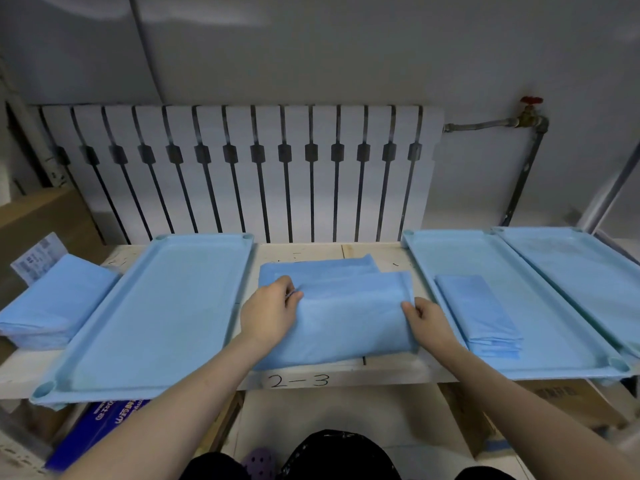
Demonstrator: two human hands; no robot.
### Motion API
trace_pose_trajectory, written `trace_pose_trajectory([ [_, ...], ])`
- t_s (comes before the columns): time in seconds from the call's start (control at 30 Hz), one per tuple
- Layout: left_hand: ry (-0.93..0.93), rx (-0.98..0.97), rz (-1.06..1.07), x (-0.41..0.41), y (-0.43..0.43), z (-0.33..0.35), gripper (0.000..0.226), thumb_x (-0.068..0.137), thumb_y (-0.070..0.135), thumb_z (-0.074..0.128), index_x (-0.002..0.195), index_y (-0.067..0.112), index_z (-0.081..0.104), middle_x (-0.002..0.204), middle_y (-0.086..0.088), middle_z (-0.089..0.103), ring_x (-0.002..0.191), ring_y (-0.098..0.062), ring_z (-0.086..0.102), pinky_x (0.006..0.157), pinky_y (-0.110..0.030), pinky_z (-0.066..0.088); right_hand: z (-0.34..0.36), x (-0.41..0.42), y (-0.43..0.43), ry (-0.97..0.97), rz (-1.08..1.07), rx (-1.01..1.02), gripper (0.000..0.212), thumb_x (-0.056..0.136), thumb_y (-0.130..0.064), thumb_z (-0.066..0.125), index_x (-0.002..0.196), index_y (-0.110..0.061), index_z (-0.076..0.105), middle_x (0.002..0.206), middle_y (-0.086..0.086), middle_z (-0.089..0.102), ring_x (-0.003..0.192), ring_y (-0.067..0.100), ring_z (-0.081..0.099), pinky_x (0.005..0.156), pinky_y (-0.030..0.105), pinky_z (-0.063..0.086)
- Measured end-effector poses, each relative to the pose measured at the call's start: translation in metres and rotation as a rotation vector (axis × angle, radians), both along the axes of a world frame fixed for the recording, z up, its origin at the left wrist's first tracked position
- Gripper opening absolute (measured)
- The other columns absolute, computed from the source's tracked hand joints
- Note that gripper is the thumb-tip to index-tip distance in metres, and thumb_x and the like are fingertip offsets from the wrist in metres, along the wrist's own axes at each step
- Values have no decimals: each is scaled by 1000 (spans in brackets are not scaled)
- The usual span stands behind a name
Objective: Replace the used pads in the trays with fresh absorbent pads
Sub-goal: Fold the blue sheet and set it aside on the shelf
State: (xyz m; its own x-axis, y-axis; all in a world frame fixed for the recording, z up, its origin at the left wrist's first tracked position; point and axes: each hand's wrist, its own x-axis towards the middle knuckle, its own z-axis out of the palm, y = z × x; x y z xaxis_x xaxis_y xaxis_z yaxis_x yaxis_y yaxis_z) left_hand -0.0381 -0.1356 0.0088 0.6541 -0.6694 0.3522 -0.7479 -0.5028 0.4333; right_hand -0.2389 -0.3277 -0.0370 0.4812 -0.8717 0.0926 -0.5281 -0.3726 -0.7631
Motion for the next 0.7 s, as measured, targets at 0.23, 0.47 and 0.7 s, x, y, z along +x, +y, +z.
trace_pose_trajectory([
  [0.23,-103,284,-129,1,-6,-31,43,85,14,48,127,15,46,128,-3,47,123,-22,42,104,-31,32,-27,23,8,240,-165,23,33,96,-35,44,69,-16,43,67,1,49,68,24,50,59,30,33],
  [0.47,16,361,-366,-20,-7,-61,41,96,32,45,135,20,46,141,-3,38,135,-19,33,110,-24,27,-30,29,4,181,-218,7,29,100,-34,36,85,-11,46,78,2,52,74,25,49,66,33,35],
  [0.7,81,509,-344,-19,-5,-61,46,93,30,46,137,20,40,141,-3,36,131,-22,35,101,-30,39,-26,38,-11,250,-178,44,31,98,-37,36,87,-10,46,84,7,53,82,28,53,71,35,41],
])
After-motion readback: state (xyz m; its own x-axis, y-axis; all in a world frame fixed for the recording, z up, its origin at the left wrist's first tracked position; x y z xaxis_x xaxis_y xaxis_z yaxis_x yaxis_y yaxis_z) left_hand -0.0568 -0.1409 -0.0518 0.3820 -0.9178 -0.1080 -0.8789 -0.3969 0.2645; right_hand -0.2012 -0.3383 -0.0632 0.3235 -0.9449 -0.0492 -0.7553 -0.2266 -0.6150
